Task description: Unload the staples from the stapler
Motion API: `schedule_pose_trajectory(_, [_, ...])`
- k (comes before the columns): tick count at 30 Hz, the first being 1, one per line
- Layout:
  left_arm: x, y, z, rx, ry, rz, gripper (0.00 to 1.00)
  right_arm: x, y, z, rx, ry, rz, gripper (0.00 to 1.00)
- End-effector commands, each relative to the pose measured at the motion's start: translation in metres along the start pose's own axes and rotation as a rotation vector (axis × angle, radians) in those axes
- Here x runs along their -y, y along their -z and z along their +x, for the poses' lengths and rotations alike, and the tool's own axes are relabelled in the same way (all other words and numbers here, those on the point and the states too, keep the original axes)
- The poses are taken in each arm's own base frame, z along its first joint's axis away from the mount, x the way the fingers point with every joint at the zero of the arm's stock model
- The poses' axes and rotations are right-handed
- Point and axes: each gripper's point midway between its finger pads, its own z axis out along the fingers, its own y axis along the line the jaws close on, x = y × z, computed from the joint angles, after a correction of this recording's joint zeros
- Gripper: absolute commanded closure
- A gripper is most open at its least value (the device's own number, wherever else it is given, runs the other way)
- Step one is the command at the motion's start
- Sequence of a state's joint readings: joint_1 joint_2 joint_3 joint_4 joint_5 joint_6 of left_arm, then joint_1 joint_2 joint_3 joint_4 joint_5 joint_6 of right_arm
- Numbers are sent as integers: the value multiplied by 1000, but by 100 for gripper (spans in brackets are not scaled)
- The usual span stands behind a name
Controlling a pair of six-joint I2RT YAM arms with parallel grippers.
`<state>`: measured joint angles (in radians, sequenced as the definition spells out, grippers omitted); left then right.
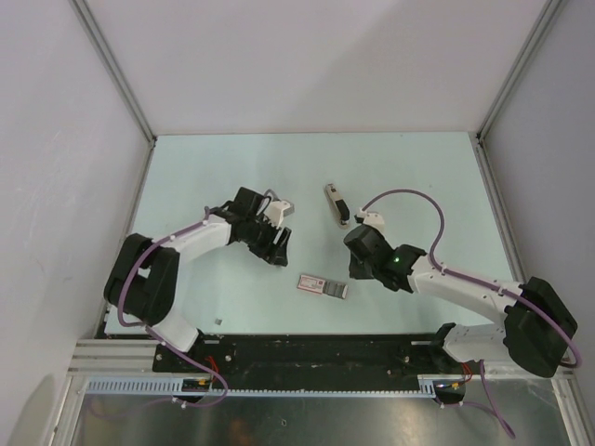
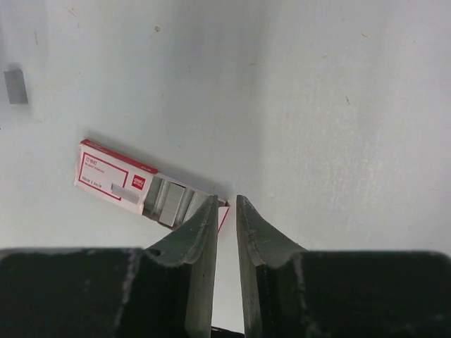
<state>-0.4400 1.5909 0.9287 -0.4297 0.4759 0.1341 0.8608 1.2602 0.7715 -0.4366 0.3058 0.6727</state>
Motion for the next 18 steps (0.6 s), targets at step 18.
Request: schedule_pose_trajectory(18, [-7,-13,11,-57,116,-106,35,-7,-3,-17,53,-30,-47,78])
